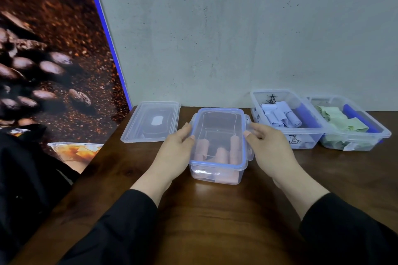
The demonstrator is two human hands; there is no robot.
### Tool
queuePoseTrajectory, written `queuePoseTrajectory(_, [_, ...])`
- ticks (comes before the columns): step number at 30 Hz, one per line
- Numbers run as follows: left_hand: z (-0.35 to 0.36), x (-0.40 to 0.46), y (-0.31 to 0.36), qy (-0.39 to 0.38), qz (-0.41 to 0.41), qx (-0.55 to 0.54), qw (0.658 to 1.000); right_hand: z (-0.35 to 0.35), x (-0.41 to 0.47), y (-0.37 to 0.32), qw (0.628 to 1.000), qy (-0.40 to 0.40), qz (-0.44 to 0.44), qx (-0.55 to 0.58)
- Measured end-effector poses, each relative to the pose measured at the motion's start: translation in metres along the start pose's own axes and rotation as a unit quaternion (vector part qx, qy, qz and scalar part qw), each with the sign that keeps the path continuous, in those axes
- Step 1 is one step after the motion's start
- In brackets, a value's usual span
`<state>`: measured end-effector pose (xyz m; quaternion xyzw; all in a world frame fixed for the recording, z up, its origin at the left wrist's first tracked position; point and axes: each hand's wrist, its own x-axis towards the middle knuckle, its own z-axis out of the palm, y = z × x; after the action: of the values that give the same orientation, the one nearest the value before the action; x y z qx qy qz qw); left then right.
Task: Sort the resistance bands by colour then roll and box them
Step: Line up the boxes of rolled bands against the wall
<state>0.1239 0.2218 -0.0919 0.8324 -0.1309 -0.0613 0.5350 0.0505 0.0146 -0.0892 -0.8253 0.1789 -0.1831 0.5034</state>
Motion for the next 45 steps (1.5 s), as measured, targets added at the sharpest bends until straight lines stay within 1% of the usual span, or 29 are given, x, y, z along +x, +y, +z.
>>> queuePoseTrajectory(4, [0.001, 0.001, -0.002, 0.035, -0.001, -0.042, 0.999, 0.003, 0.000, 0.000, 1.000, 0.003, 0.012, -0.009])
queuePoseTrajectory(8, [0.001, 0.001, 0.000, 0.075, -0.013, -0.092, 0.993, 0.004, 0.003, 0.001, 0.999, 0.020, 0.030, 0.022])
queuePoseTrajectory(11, [-0.003, 0.003, 0.000, 0.106, -0.063, -0.102, 0.987, 0.004, 0.004, 0.004, 0.999, 0.016, 0.036, 0.037])
queuePoseTrajectory(13, [-0.006, 0.005, -0.001, 0.089, -0.095, -0.103, 0.986, 0.003, 0.003, 0.003, 0.998, 0.009, 0.044, 0.052])
queuePoseTrajectory(15, [-0.007, 0.003, -0.002, 0.079, -0.079, -0.075, 0.991, 0.002, 0.004, 0.002, 0.998, 0.004, 0.042, 0.057])
queuePoseTrajectory(17, [-0.006, 0.003, 0.000, 0.079, -0.020, -0.012, 0.997, 0.001, 0.004, 0.004, 1.000, 0.001, 0.028, 0.009])
queuePoseTrajectory(19, [-0.002, -0.001, 0.003, 0.040, 0.024, 0.018, 0.999, 0.001, 0.005, 0.006, 0.999, -0.006, -0.003, -0.054])
queuePoseTrajectory(21, [0.002, -0.005, 0.004, 0.007, 0.017, 0.016, 1.000, 0.003, 0.006, 0.006, 0.995, -0.015, -0.020, -0.098])
queuePoseTrajectory(23, [0.004, -0.007, 0.001, -0.003, 0.006, 0.009, 1.000, 0.006, 0.004, 0.005, 0.993, -0.037, -0.018, -0.111])
queuePoseTrajectory(24, [0.006, -0.008, -0.002, -0.008, 0.002, -0.007, 1.000, 0.007, 0.003, 0.005, 0.992, -0.058, -0.014, -0.107])
queuePoseTrajectory(26, [0.011, -0.011, -0.005, -0.004, -0.009, -0.082, 0.997, 0.010, 0.001, 0.006, 0.992, -0.093, -0.013, -0.083])
queuePoseTrajectory(29, [0.018, -0.016, -0.009, -0.005, -0.019, -0.195, 0.981, 0.013, -0.003, 0.004, 0.994, -0.105, 0.004, -0.036])
queuePoseTrajectory(32, [0.019, -0.018, -0.013, -0.023, -0.034, -0.233, 0.971, 0.014, 0.000, 0.005, 0.995, -0.097, 0.007, -0.030])
queuePoseTrajectory(34, [0.020, -0.018, -0.013, -0.030, -0.042, -0.249, 0.967, 0.014, 0.001, 0.002, 0.992, -0.106, 0.014, -0.061])
queuePoseTrajectory(35, [0.021, -0.018, -0.013, -0.015, -0.035, -0.227, 0.973, 0.014, 0.003, -0.001, 0.988, -0.116, 0.017, -0.098])
queuePoseTrajectory(37, [0.022, -0.019, -0.013, 0.045, 0.009, -0.137, 0.990, 0.011, 0.007, -0.008, 0.973, -0.115, -0.004, -0.198])
queuePoseTrajectory(39, [0.018, -0.022, -0.012, 0.097, 0.088, -0.056, 0.990, 0.005, 0.012, -0.021, 0.964, -0.055, -0.047, -0.255])
queuePoseTrajectory(40, [0.016, -0.022, -0.013, 0.097, 0.131, -0.016, 0.986, 0.003, 0.017, -0.029, 0.964, -0.024, -0.075, -0.252])
queuePoseTrajectory(41, [0.013, -0.023, -0.016, 0.077, 0.171, 0.039, 0.981, 0.006, 0.023, -0.034, 0.964, -0.012, -0.111, -0.240])
queuePoseTrajectory(42, [0.012, -0.022, -0.015, 0.049, 0.216, 0.105, 0.970, 0.007, 0.032, -0.038, 0.960, -0.016, -0.147, -0.238])
queuePoseTrajectory(43, [0.011, -0.020, -0.019, 0.024, 0.255, 0.163, 0.953, 0.011, 0.043, -0.040, 0.949, -0.042, -0.180, -0.254])
queuePoseTrajectory(44, [0.011, -0.018, -0.022, 0.010, 0.279, 0.195, 0.940, 0.017, 0.055, -0.041, 0.934, -0.081, -0.202, -0.285])
queuePoseTrajectory(45, [0.011, -0.015, -0.024, 0.000, 0.289, 0.203, 0.936, 0.024, 0.069, -0.040, 0.917, -0.120, -0.207, -0.318])
